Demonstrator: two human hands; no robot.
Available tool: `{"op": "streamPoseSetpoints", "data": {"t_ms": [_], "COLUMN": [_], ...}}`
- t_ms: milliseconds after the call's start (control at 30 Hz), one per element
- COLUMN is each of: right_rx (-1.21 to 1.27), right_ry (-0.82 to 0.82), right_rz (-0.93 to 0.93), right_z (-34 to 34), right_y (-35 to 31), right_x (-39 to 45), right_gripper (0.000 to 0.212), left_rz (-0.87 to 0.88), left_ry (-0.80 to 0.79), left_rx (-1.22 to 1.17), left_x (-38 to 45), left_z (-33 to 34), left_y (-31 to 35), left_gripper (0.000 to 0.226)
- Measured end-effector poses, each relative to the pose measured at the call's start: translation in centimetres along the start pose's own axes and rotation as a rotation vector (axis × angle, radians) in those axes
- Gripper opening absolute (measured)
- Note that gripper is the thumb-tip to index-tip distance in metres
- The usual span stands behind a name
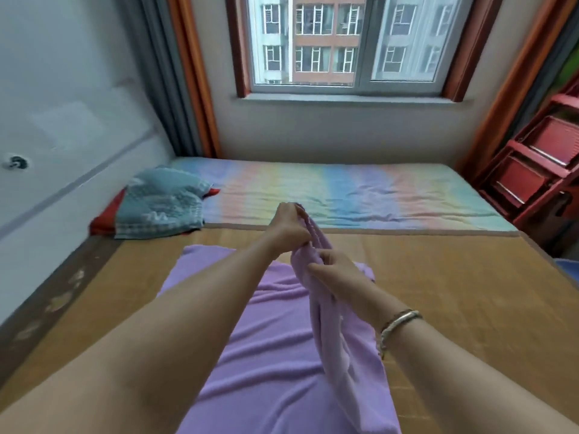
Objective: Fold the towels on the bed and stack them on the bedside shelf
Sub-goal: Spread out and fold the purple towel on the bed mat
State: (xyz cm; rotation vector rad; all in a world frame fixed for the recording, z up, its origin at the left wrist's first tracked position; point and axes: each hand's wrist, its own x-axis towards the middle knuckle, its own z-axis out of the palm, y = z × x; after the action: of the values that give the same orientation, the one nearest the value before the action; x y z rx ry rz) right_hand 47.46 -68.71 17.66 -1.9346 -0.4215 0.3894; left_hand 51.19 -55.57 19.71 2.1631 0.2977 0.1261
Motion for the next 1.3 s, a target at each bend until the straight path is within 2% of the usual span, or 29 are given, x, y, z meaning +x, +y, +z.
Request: {"op": "streamPoseSetpoints", "data": {"t_ms": [100,167,267,367,433,567,667,733,767,900,967,1100,1233,1300], "right_rx": [0.000,-0.003,-0.039,-0.087,-0.079,0.038,0.149,0.204,0.166,-0.106,-0.402,-0.917,-1.077,-1.136], "right_ry": [-0.123,-0.167,-0.171,-0.158,-0.157,-0.133,-0.277,-0.376,-0.368,-0.132,-0.155,-0.281,-0.203,-0.158], "right_rz": [-0.006,0.005,0.022,0.060,0.096,0.198,0.283,0.398,0.421,0.340,0.224,-0.002,-0.158,-0.265], "right_z": [8.5,13.6,22.1,30.4,34.9,44.3,50.1,52.3,53.1,53.6,52.6,51.6,51.8,52.3], "right_y": [-0.9,-1.0,-0.4,1.3,2.7,6.7,10.4,12.8,14.0,18.2,19.5,20.0,20.5,20.9], "right_x": [1.7,2.4,3.7,5.7,6.9,9.3,10.4,10.3,10.2,7.9,6.1,3.3,4.1,4.8], "right_gripper": [0.006,0.008,0.014,0.015,0.010,0.029,0.040,0.044,0.045,0.028,0.032,0.055,0.066,0.052], "left_rz": [-0.041,-0.051,-0.061,-0.103,-0.122,-0.144,-0.214,-0.285,-0.335,-0.506,-0.490,-0.458,-0.542,-0.555], "left_ry": [0.049,0.035,0.033,-0.031,-0.109,-0.175,-0.202,-0.156,-0.102,0.170,0.156,0.098,0.052,0.067], "left_rx": [0.018,-0.073,-0.177,-0.159,-0.097,-0.005,-0.063,-0.138,-0.144,-0.078,-0.042,-0.032,-0.046,-0.011], "left_x": [-1.2,-1.5,-1.2,-0.3,0.4,2.1,2.7,1.9,1.1,-5.0,-8.4,-15.8,-20.9,-22.6], "left_z": [-5.8,-8.9,-13.1,-16.0,-16.9,-18.0,-18.4,-18.6,-18.6,-17.9,-17.2,-15.5,-13.7,-13.4], "left_y": [-6.0,-10.0,-17.4,-25.6,-30.1,-39.3,-47.4,-52.3,-54.7,-62.3,-63.2,-62.4,-62.9,-63.4], "left_gripper": [0.029,0.034,0.028,0.035,0.039,0.055,0.067,0.066,0.060,0.017,0.015,0.006,0.015,0.014]}}
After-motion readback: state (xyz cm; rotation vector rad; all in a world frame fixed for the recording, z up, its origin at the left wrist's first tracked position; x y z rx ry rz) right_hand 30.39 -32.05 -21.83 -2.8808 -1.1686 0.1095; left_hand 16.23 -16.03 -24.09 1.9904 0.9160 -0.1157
